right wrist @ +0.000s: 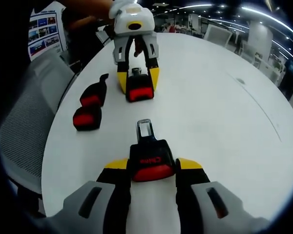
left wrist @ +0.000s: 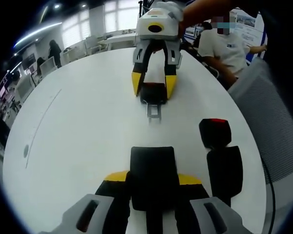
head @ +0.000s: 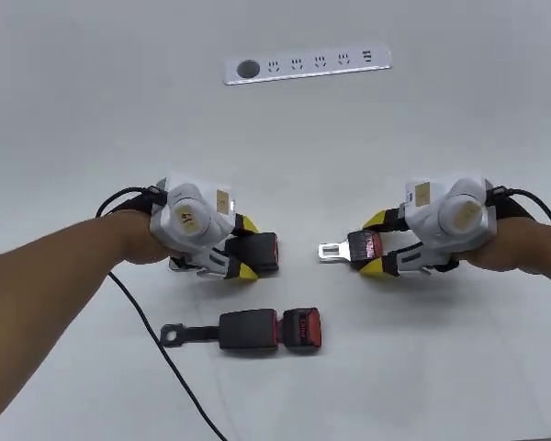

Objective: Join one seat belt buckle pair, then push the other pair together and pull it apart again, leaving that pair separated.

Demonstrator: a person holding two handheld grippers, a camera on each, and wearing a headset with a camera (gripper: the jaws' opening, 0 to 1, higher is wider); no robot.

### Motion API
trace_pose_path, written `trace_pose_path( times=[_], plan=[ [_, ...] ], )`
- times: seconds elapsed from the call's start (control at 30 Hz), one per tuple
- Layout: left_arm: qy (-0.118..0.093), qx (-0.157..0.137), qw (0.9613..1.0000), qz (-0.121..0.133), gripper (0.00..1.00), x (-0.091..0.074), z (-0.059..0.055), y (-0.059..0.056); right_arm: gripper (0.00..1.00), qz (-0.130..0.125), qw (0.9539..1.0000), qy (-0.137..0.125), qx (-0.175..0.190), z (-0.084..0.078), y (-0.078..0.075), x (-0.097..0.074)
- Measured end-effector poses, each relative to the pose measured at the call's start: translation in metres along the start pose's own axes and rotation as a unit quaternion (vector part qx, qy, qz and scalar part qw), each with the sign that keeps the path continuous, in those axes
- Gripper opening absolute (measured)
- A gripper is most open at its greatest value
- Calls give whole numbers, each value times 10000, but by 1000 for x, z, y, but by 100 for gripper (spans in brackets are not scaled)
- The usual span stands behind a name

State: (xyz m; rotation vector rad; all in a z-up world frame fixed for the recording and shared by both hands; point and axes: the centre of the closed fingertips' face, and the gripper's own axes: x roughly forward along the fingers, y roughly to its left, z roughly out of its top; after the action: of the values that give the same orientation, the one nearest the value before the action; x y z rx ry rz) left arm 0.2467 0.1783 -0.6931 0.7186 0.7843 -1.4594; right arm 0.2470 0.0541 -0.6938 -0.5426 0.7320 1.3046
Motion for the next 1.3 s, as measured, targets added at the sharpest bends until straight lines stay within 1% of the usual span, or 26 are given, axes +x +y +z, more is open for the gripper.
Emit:
trace_pose_path(
  times=[0.07,0.13,0.2,0.3,0.43,0.5,0.7,0.73,0.8,0.87,0.93,0.97,1.0,1.03,1.07,1.1,1.2,1.3],
  plan=[
    [15,-12,10000,8,35,0,1,-1,34,33,10000,-57,13,3,-1,3],
    [23,-8,10000,10,35,0,1,-1,34,1,10000,-81,51,10,0,10],
    [19,-8,10000,7,35,0,1,-1,34,-16,10000,-62,15,14,1,15],
    [4,-27,10000,10,35,0,1,-1,34,-25,10000,-84,-1,18,4,22],
    [4,-62,10000,33,35,-1,1,-2,34,5,9999,-160,-3,21,2,30],
    [13,-64,10000,29,35,-1,1,-2,34,29,9998,-193,-18,25,5,33],
    [27,-63,10000,43,35,0,1,-1,34,39,9995,-308,-35,36,6,45],
    [31,-65,10000,41,35,0,0,0,34,38,9995,-284,-100,36,7,44],
    [42,-57,10000,37,35,0,1,0,34,51,9995,-316,-31,36,8,43],
    [46,-46,10000,38,35,0,1,0,34,73,9995,-319,-49,39,10,44],
    [48,-59,10000,45,35,0,2,0,34,89,9993,-351,-30,44,12,47],
    [73,-62,9999,49,35,0,2,0,34,139,9992,-380,-67,49,16,52],
    [82,-54,9999,46,35,0,2,1,35,124,9992,-371,-64,50,17,53],
    [80,-61,9999,45,35,0,2,1,34,75,9993,-292,-209,48,16,51],
    [74,-65,9999,45,35,0,1,1,34,116,9993,-339,-78,48,17,50],
    [74,-68,9999,48,35,0,1,2,34,110,9993,-364,-27,49,16,50],
    [91,-94,9999,63,35,1,2,2,34,83,9994,-314,-66,50,17,50],
    [131,-107,9998,74,35,1,2,3,34,88,9993,-349,-39,50,16,49]
  ],
)
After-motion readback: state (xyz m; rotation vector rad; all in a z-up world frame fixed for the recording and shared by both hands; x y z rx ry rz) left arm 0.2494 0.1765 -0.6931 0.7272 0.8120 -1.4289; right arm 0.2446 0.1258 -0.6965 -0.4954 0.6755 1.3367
